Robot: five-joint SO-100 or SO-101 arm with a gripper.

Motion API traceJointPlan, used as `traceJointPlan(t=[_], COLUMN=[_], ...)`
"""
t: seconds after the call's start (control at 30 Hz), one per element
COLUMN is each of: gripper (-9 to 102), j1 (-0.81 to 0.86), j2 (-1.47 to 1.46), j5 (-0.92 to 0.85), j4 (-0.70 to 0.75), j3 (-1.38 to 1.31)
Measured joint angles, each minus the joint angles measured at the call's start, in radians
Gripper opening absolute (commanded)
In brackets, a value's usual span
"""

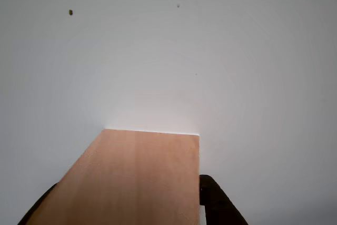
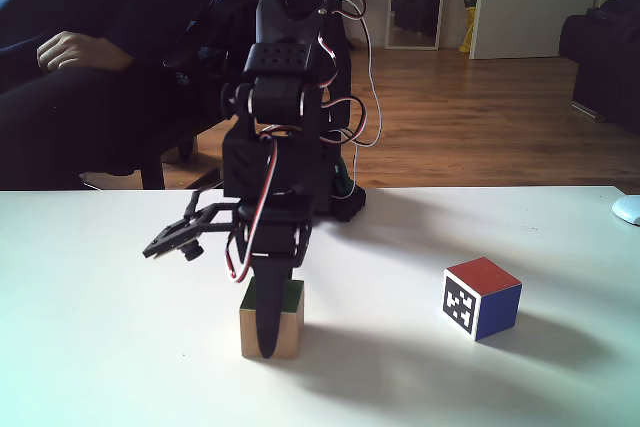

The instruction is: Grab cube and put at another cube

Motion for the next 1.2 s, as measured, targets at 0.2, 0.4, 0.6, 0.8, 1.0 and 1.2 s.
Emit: traceJointPlan(t=[0.2, 0.4, 0.6, 0.8, 1.0, 1.2], gripper=[23, 19, 19, 18, 18, 18], j1=[0.006, 0.008, -0.008, -0.109, -0.282, -0.419], j2=[0.0, 0.015, 0.055, 0.242, 0.451, 0.465], j5=[0.009, 0.018, 0.04, 0.077, 0.147, 0.196], j4=[-0.018, -0.028, 0.012, 0.141, 0.325, 0.431], j3=[-0.006, -0.015, -0.006, 0.028, 0.02, -0.054])
